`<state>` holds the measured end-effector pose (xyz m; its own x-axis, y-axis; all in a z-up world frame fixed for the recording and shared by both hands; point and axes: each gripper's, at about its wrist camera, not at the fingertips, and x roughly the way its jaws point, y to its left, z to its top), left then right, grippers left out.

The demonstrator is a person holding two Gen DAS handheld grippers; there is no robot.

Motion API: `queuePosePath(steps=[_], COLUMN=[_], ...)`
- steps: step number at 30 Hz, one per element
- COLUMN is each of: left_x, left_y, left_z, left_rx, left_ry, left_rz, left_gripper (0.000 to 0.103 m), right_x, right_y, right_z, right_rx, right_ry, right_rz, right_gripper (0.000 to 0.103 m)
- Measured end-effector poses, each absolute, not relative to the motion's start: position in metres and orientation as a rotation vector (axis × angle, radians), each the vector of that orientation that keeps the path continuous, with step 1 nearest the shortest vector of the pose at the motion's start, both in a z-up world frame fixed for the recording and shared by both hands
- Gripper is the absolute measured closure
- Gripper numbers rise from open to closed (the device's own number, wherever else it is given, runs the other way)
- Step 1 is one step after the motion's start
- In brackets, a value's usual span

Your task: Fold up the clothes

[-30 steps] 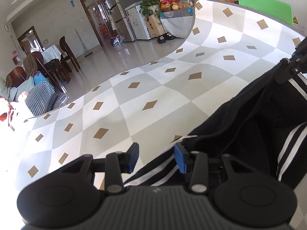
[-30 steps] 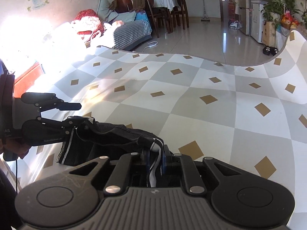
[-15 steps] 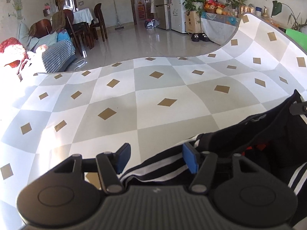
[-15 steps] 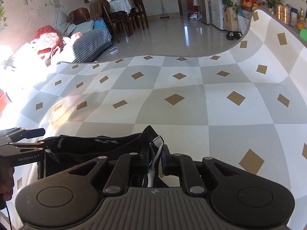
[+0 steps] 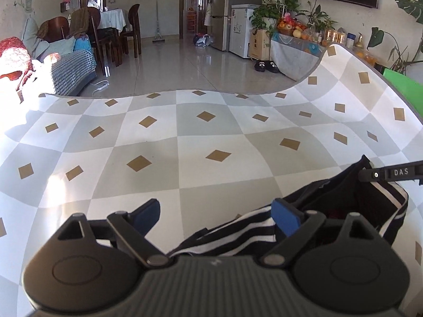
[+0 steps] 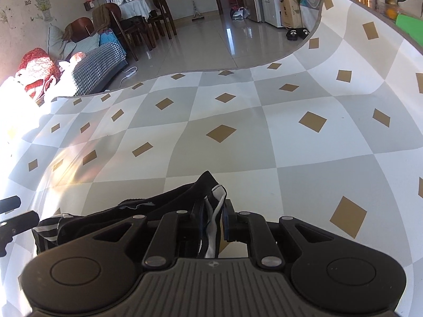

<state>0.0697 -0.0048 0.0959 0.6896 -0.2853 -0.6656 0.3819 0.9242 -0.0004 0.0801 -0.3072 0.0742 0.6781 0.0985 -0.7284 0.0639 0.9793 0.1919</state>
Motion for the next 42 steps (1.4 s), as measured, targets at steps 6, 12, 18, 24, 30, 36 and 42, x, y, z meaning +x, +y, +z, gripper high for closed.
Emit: queuePosePath(steps=[6, 12, 18, 24, 30, 36, 42], left_x=[0.053, 0.048, 0.058, 0.071, 0.09, 0.108, 0.119], left_y=[-0.016, -0.022, -0.029, -0.029, -0.019, -0.006, -0.001], left_z=[0.078, 0.059, 0.042, 0.039, 0.037, 0.034, 0.026], left_rx=[0.344, 0.484, 0.531, 0.44, 0.309, 0.114, 0.026], left_ry=[0.73, 0.735, 0.74, 0.773, 0.808, 0.87, 0.903], left_rz=[-0.438, -0.461, -0.422, -0.403, -0.305, -0.253, -0.214], left_gripper=[0.012, 0.01, 0.01, 0.023, 0.026, 0.026, 0.026], right_x=[0.086, 0.09, 0.092, 0.089, 0.08, 0.059, 0.046], right_y=[-0.307, -0.308, -0.31, -0.309, -0.301, -0.302, -0.322], right_z=[0.072, 0.071, 0.073, 0.08, 0.089, 0.099, 0.087], right_rx=[0.208, 0.203, 0.217, 0.229, 0.203, 0.18, 0.289], right_ry=[0.846, 0.851, 0.846, 0.828, 0.825, 0.829, 0.922], right_rz=[0.021, 0.023, 0.034, 0.075, 0.136, 0.165, 0.169], right_gripper=[0.091, 0.091, 0.091, 0.081, 0.06, 0.054, 0.054])
